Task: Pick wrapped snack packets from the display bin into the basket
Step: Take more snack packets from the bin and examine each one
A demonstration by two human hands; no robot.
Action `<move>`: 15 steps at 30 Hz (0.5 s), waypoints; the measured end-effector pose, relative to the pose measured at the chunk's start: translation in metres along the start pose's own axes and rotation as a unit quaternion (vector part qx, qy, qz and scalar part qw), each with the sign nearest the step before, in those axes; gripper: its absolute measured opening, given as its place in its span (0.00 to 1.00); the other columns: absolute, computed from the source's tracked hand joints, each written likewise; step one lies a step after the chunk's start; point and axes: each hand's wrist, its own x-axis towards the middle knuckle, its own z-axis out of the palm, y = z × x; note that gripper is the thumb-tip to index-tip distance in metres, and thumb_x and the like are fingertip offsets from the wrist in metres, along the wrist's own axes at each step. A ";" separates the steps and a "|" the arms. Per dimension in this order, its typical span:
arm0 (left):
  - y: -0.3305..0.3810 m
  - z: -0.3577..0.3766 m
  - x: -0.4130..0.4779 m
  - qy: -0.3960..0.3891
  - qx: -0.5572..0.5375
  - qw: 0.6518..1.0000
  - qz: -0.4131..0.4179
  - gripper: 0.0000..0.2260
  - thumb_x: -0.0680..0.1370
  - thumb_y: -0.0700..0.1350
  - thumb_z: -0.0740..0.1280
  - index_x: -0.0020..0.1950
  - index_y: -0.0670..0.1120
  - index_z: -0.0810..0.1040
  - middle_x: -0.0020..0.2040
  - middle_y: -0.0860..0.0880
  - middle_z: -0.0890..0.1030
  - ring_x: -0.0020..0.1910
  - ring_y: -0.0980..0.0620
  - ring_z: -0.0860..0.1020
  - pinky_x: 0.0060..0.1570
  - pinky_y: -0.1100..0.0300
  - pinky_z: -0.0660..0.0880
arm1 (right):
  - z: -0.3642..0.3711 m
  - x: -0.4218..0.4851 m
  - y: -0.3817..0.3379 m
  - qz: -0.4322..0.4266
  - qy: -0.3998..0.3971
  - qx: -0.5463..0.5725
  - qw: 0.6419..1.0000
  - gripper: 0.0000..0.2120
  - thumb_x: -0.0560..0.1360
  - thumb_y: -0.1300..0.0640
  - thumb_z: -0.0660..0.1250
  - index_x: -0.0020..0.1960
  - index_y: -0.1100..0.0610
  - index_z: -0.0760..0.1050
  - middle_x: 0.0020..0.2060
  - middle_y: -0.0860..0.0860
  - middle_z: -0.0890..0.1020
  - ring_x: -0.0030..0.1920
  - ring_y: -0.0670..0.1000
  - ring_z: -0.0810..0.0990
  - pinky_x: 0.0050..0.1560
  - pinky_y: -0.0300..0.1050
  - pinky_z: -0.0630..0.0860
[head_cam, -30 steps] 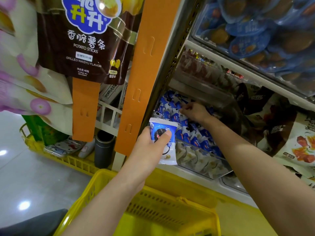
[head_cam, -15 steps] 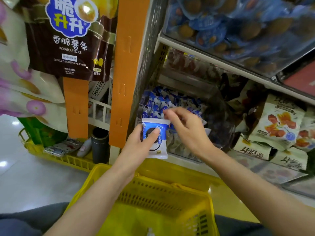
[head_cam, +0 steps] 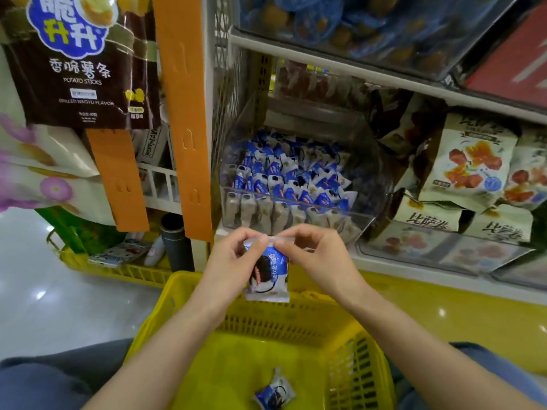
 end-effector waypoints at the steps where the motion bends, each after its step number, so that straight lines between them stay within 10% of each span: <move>1: -0.001 0.000 0.000 -0.001 -0.004 1.000 -0.012 0.07 0.78 0.43 0.63 0.46 0.42 0.78 0.35 0.51 0.81 0.35 0.59 0.80 0.31 0.68 0.73 | 0.000 -0.001 0.002 -0.029 0.012 -0.054 0.998 0.02 0.72 0.60 0.70 0.43 0.54 0.81 0.36 0.46 0.83 0.36 0.43 0.79 0.41 0.40 0.77; 8: -0.003 0.004 0.000 -0.013 -0.047 0.996 -0.074 0.06 0.78 0.46 0.63 0.44 0.46 0.77 0.37 0.50 0.82 0.35 0.60 0.80 0.31 0.68 0.73 | -0.006 -0.004 0.004 -0.172 0.027 -0.230 0.958 0.02 0.73 0.55 0.69 0.45 0.51 0.80 0.37 0.42 0.78 0.40 0.41 0.76 0.40 0.33 0.72; 15: 0.000 -0.004 0.004 -0.030 -0.017 0.998 -0.061 0.13 0.73 0.43 0.70 0.57 0.47 0.77 0.48 0.50 0.84 0.45 0.55 0.82 0.40 0.64 0.79 | -0.019 0.004 -0.001 0.017 0.119 0.071 0.990 0.06 0.76 0.61 0.64 0.42 0.54 0.73 0.40 0.52 0.81 0.38 0.47 0.81 0.34 0.38 0.79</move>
